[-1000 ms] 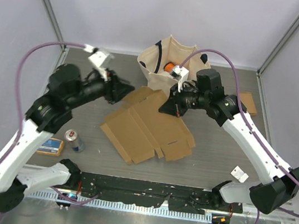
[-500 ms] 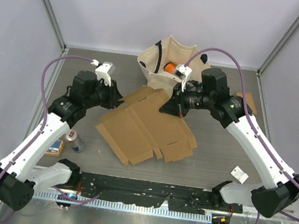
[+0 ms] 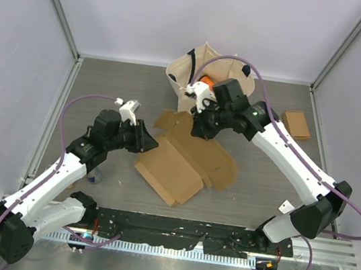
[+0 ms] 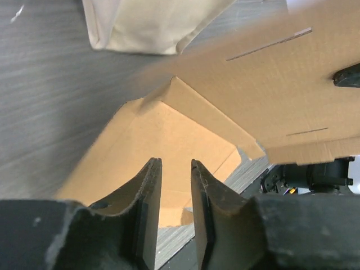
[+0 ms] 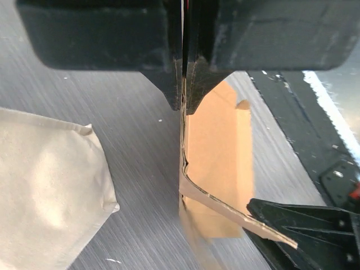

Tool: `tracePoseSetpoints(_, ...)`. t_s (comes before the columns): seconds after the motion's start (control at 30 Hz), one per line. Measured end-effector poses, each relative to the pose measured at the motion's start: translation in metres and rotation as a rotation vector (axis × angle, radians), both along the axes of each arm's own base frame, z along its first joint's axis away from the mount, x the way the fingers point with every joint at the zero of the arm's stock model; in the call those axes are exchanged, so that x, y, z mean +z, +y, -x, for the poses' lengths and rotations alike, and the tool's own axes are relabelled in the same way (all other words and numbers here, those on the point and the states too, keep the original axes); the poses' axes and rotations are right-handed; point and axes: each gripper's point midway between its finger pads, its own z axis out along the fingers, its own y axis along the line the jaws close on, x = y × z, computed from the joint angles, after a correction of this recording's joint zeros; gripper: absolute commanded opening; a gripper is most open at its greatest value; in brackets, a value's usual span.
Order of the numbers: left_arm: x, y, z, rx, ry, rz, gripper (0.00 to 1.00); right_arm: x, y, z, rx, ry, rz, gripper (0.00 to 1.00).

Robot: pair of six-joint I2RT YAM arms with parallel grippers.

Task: Fold the paper box

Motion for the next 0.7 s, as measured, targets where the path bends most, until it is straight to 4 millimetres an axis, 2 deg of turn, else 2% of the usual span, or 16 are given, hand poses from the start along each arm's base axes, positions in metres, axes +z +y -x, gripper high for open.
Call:
tracePoseSetpoints(0.07, -0.013, 0.004, 0.007, 0.014, 0.018, 0.0, 0.39, -0.01, 0.006, 0.001, 0.023, -0.049, 0.087, 0.01)
tracePoseSetpoints(0.13, -0.013, 0.01, 0.011, 0.041, -0.004, 0.004, 0.44, -0.019, 0.013, 0.003, 0.056, -0.09, 0.151, 0.01)
tracePoseSetpoints(0.23, 0.006, 0.02, 0.011, 0.086, -0.103, 0.024, 0.53, -0.033, 0.025, 0.001, 0.104, -0.143, 0.237, 0.01)
tracePoseSetpoints(0.37, 0.039, 0.026, 0.007, 0.119, -0.257, 0.062, 0.57, -0.055, 0.03, -0.014, 0.145, -0.176, 0.32, 0.01)
tracePoseSetpoints(0.47, 0.058, 0.024, -0.001, 0.116, -0.353, 0.078, 0.54, -0.071, 0.031, -0.02, 0.184, -0.18, 0.368, 0.01)
tracePoseSetpoints(0.53, 0.062, 0.022, -0.007, 0.11, -0.403, 0.079, 0.52, -0.081, 0.033, -0.022, 0.213, -0.17, 0.383, 0.01)
tracePoseSetpoints(0.6, 0.062, 0.021, -0.012, 0.106, -0.438, 0.074, 0.51, -0.086, 0.036, -0.021, 0.235, -0.161, 0.386, 0.01)
tracePoseSetpoints(0.7, 0.051, 0.017, -0.019, 0.092, -0.443, 0.053, 0.46, -0.09, 0.039, -0.019, 0.264, -0.153, 0.378, 0.01)
